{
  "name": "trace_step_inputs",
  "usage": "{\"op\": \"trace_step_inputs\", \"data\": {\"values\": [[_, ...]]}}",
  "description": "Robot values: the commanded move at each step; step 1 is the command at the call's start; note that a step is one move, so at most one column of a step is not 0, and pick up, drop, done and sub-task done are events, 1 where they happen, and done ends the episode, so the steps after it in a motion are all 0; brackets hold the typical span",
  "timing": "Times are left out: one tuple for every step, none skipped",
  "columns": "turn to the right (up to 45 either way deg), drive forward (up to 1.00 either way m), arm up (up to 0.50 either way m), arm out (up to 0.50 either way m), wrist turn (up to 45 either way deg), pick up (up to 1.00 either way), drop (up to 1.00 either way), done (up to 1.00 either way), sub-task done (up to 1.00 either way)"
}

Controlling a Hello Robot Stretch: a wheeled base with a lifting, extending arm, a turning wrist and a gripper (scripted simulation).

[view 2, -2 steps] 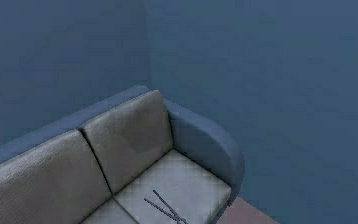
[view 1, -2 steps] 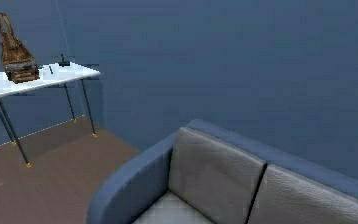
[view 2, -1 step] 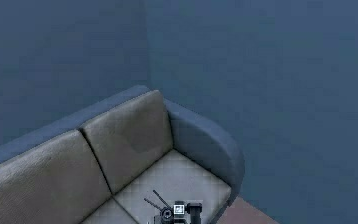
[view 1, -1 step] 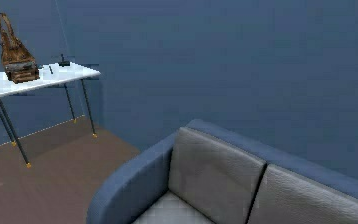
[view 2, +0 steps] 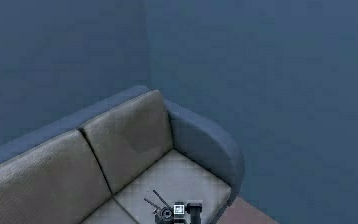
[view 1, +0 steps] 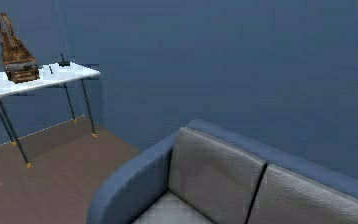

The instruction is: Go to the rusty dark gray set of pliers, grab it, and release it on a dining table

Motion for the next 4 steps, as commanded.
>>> {"op": "trace_step_inputs", "data": {"values": [[0.0,0.0,0.0,0.0,45.0,0.0,0.0,0.0,0.0],[0.0,0.0,0.0,0.0,45.0,0.0,0.0,0.0,0.0],[0.0,0.0,0.0,0.0,45.0,0.0,0.0,0.0,0.0],[0.0,0.0,0.0,0.0,18.0,0.0,0.0,0.0,0.0]]}}
